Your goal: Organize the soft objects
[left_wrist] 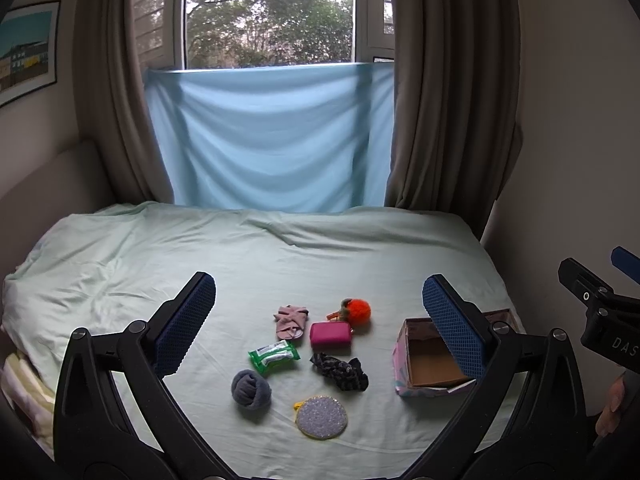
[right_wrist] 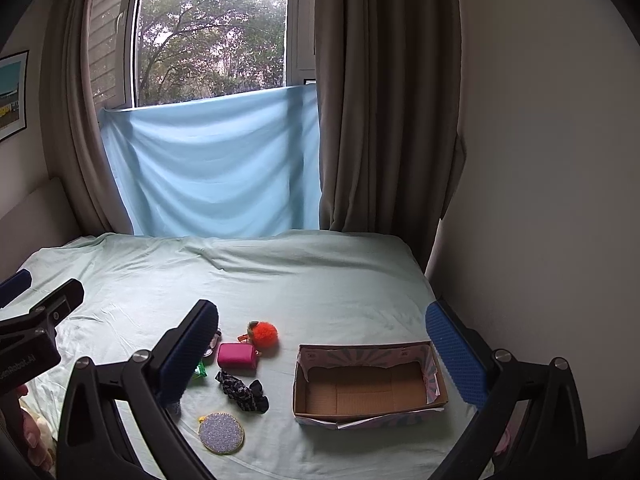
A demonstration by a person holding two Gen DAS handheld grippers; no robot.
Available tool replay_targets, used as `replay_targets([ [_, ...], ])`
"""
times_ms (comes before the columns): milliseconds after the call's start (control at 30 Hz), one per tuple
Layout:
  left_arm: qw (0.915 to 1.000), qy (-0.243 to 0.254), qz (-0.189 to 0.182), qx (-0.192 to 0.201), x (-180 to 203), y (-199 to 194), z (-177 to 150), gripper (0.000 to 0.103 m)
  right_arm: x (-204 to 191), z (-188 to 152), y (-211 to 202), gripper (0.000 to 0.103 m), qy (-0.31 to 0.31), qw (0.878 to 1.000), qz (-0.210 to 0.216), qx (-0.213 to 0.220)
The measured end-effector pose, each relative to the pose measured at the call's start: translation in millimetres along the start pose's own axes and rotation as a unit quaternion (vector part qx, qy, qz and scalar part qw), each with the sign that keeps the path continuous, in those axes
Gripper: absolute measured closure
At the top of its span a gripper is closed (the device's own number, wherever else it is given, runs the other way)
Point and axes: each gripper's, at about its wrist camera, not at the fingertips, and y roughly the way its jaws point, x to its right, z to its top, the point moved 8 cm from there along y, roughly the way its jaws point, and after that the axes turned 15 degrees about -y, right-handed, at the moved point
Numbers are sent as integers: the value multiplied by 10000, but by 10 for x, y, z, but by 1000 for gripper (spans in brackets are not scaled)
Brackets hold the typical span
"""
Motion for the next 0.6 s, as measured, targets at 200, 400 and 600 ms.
replay_targets([
  [200, 10000, 4, 0, -2, -7, 0, -4, 0, -1, 3, 7, 0, 9, 10000, 7, 9],
  [400, 10000, -3, -2, -2, -2, 0, -13, 0, 7, 3, 5, 0, -4, 10000, -18, 6],
  [600, 10000, -5, 9, -1, -8, -4, -18, 0, 12, 7, 7, 0, -1, 10000, 11, 38],
])
